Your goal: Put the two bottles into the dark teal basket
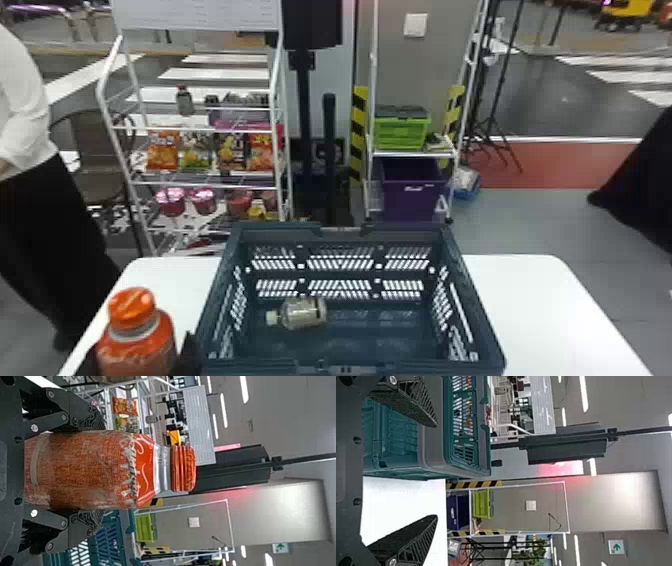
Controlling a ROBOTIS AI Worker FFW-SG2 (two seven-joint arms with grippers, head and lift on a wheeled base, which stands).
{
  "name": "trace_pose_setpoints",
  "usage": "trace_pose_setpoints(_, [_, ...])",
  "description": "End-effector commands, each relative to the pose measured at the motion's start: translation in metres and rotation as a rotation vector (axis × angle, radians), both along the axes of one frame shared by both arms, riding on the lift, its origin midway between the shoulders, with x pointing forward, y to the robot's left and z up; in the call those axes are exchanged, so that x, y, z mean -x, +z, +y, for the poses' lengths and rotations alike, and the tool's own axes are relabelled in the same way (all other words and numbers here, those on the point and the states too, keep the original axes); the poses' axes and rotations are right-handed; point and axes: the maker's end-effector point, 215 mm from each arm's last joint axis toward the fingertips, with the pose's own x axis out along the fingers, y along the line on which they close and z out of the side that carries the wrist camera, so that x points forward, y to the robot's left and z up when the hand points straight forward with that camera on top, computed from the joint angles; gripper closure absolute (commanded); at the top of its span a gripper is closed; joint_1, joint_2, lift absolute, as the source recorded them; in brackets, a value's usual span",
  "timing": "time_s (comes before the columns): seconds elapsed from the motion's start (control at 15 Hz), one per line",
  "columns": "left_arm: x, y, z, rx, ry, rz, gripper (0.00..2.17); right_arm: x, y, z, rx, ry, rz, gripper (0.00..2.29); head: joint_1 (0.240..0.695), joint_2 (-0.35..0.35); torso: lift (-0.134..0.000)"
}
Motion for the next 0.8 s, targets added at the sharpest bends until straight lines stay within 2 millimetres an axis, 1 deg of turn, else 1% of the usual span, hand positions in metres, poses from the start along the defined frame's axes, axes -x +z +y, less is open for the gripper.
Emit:
trace_pose_setpoints(0.0, [-0.022,0.021,-0.011,-0.040,-0.001,0.022,2.01,0.004,0.000,-0.003,0.002,-0.004,0.005,0.07,0.499,0.000,0.000])
trace_pose_setpoints(0.07, [-0.031,0.041,-0.025,-0.033,-0.029,-0.013,2.01,0.008,0.003,-0.004,0.003,-0.007,-0.004,0.07,0.499,0.000,0.000])
trace_pose_setpoints(0.13, [-0.040,0.055,-0.039,-0.016,-0.068,-0.045,2.01,0.013,0.007,-0.003,0.007,-0.010,-0.013,0.07,0.499,0.000,0.000])
trace_pose_setpoints(0.2, [-0.047,0.066,-0.053,0.006,-0.110,-0.071,2.01,0.017,0.008,-0.003,0.011,-0.009,-0.013,0.07,0.499,0.000,0.000])
trace_pose_setpoints(0.27, [-0.056,0.071,-0.063,0.029,-0.141,-0.085,2.01,0.022,0.011,-0.003,0.013,-0.010,-0.017,0.07,0.499,0.000,0.000])
trace_pose_setpoints(0.47, [-0.085,0.077,-0.098,0.085,-0.244,-0.113,2.01,0.034,0.011,-0.009,0.028,-0.029,-0.008,0.08,0.499,0.000,0.000])
trace_pose_setpoints(0.53, [-0.097,0.076,-0.114,0.095,-0.294,-0.114,2.01,0.037,0.009,-0.010,0.032,-0.033,-0.002,0.08,0.499,0.000,0.000])
trace_pose_setpoints(0.67, [-0.117,0.070,-0.150,0.120,-0.384,-0.103,2.01,0.045,0.009,-0.012,0.040,-0.040,-0.002,0.08,0.499,0.000,0.000])
trace_pose_setpoints(0.73, [-0.127,0.060,-0.168,0.117,-0.424,-0.075,2.01,0.049,0.011,-0.014,0.048,-0.040,-0.006,0.08,0.499,0.000,0.000])
